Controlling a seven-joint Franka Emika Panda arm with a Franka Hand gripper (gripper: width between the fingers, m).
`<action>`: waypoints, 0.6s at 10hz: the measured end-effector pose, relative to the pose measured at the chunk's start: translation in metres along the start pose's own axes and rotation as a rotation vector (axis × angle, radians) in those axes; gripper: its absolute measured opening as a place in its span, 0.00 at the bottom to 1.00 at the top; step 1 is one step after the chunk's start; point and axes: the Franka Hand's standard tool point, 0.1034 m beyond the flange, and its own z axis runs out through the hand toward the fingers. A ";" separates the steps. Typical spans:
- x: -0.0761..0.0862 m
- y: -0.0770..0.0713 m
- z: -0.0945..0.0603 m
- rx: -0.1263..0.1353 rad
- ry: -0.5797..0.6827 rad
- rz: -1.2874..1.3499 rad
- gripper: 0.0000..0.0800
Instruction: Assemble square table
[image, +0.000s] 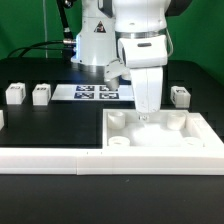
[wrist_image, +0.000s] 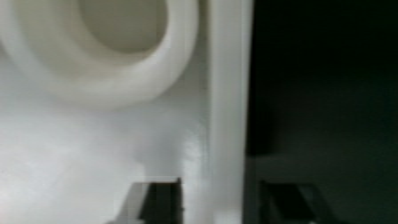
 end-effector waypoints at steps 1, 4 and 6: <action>0.000 0.000 0.000 0.000 0.000 0.001 0.51; -0.001 0.000 0.000 0.000 0.000 0.002 0.79; -0.001 0.000 0.000 0.000 0.000 0.003 0.81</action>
Offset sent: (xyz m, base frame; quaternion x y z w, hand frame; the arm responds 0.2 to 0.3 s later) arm 0.0000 0.0000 0.0000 0.0000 0.0000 0.0000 1.0000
